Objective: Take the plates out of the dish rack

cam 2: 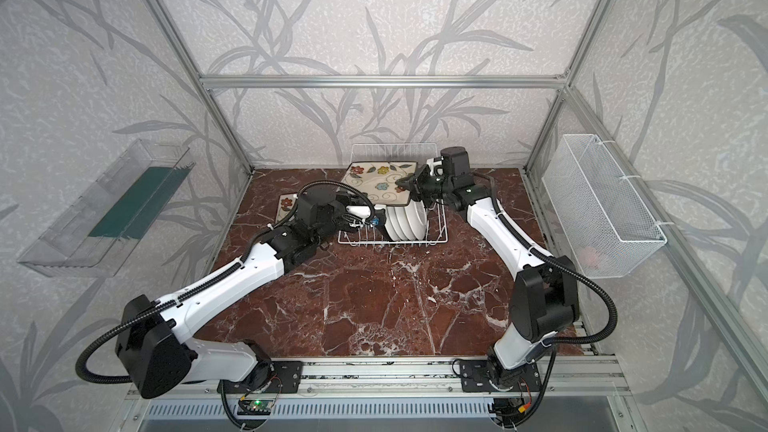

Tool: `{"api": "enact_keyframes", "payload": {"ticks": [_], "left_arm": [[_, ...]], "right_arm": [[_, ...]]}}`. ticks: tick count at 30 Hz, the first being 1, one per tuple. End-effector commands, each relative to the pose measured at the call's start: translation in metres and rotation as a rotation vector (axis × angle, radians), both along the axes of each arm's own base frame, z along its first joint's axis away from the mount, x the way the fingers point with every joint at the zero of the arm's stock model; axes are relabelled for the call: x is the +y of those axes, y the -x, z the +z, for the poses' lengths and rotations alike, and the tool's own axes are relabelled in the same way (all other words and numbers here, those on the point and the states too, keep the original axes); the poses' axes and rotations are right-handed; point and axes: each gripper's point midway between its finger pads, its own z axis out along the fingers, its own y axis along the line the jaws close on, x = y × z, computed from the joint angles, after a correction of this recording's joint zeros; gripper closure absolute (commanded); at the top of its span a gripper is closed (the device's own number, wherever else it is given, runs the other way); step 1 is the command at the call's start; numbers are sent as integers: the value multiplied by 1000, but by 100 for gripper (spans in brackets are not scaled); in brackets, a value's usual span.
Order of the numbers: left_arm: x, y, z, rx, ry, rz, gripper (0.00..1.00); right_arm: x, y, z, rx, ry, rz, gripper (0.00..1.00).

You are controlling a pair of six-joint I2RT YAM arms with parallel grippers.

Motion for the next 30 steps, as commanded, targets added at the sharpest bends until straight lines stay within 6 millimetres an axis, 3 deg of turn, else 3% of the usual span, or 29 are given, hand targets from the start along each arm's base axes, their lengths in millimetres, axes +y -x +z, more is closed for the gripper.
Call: {"api": "enact_keyframes", "payload": {"ticks": [1,9,17,30], "left_arm": [[-6,1,93,-217,230,-19,100],[-3,-11,82,-198,204,33,93],[-1,-13,75,-169,220,49,55],[4,-11,59,-78,239,68,21]], "right_arm": [[16,9,32,-156,-46,108,100],[13,2,47,-184,-95,77,100],[13,-5,62,-206,-149,54,100],[-13,-17,85,-262,-207,-81,100]]}}
